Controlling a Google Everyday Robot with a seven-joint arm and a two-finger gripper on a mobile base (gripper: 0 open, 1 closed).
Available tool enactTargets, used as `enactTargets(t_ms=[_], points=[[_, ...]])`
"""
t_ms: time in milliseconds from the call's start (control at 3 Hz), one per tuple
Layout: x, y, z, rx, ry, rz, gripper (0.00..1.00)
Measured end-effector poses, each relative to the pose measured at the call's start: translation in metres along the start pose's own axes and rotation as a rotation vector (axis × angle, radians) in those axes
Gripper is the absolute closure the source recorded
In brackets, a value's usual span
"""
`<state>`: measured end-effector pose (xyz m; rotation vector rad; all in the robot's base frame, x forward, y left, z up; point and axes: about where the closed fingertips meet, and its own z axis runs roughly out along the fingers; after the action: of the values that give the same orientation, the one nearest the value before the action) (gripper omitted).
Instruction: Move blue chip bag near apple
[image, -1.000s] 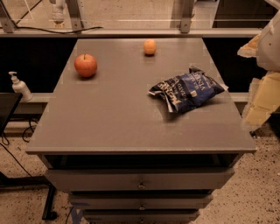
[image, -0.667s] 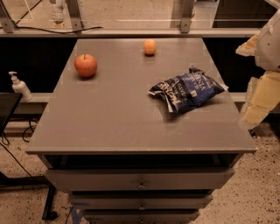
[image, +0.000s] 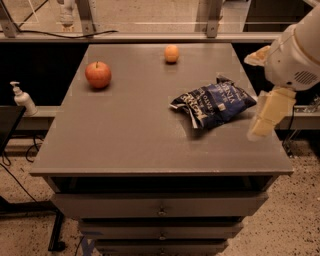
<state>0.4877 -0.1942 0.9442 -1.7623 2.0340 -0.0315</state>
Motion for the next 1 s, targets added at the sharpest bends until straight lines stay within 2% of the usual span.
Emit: enactTargets(t_ms=[667,1000], points=[[-0.018,-0.039,0.074,0.001,-0.131,-0.087,0.00],[-0.020,-0.058,0.105,-0.005,-0.151,-0.111,0.00]])
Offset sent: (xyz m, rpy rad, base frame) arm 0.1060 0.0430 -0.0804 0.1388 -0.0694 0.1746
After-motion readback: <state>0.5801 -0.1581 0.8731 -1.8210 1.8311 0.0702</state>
